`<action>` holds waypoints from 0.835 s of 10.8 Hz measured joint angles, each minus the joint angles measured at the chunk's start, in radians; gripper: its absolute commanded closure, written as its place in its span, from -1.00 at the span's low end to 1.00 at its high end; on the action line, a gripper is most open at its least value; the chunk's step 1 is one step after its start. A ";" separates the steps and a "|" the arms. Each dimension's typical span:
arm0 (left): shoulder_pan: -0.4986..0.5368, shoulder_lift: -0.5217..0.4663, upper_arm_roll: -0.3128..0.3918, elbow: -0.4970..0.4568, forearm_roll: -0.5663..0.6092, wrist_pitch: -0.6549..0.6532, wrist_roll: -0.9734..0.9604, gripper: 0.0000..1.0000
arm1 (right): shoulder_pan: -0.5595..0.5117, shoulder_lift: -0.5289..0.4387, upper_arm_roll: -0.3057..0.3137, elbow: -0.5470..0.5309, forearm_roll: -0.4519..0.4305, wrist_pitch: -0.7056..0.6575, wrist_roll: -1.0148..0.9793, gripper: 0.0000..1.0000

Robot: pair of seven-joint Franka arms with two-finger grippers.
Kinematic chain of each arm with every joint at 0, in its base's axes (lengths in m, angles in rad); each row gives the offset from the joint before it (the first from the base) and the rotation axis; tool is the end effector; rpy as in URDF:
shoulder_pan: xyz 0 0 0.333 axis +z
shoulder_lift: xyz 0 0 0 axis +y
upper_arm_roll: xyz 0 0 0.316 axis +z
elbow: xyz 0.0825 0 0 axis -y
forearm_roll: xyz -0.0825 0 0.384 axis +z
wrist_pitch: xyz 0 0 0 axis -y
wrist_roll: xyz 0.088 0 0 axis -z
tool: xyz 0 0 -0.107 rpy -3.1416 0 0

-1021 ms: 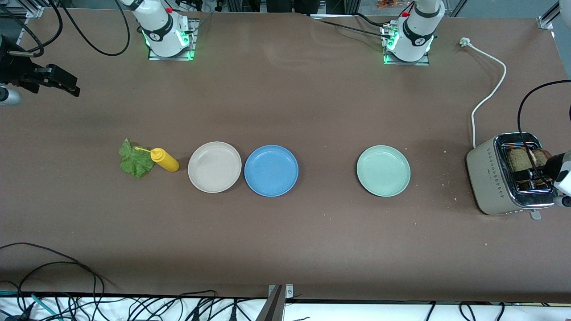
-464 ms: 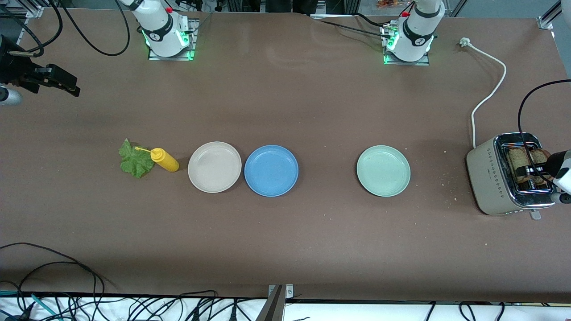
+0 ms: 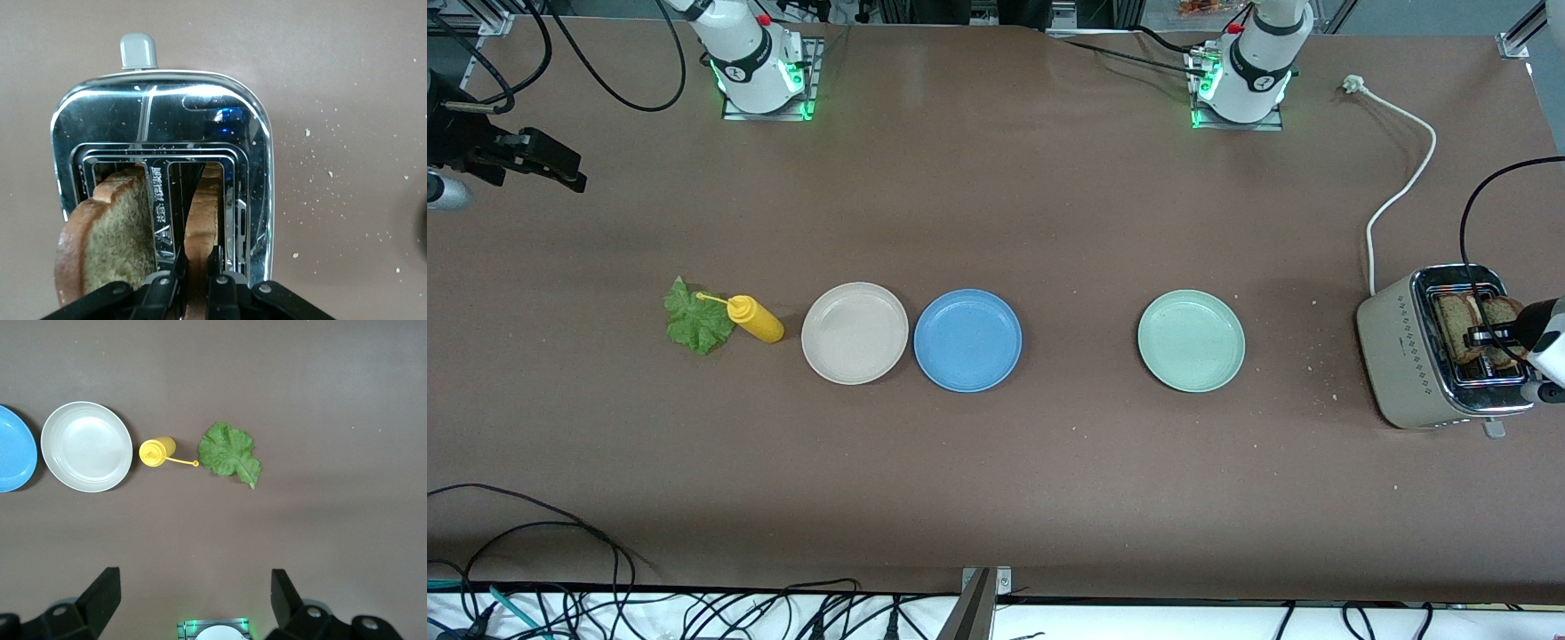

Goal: Make sandwich in blue plate with both arms
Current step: 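Grasp a bread slice with the left gripper and lift it out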

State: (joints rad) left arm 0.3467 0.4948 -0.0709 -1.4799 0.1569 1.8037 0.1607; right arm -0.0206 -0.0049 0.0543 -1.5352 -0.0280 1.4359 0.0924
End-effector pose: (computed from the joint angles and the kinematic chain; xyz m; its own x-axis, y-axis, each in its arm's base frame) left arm 0.6458 0.2039 0.3776 0.9795 0.0778 -0.1859 0.0635 -0.9946 -0.0817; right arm 0.5386 0.0149 0.6326 0.9939 -0.0626 -0.0912 -0.0594 -0.9976 0.0368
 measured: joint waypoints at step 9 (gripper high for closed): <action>0.006 -0.217 -0.005 0.056 -0.066 -0.259 0.125 1.00 | 0.000 0.000 0.000 0.001 0.000 -0.001 0.000 -1.00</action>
State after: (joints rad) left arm 0.3527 0.2776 -0.0754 -1.4243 0.0904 1.5451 0.2853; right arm -0.0205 -0.0051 0.0543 -1.5343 -0.0280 1.4353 0.0924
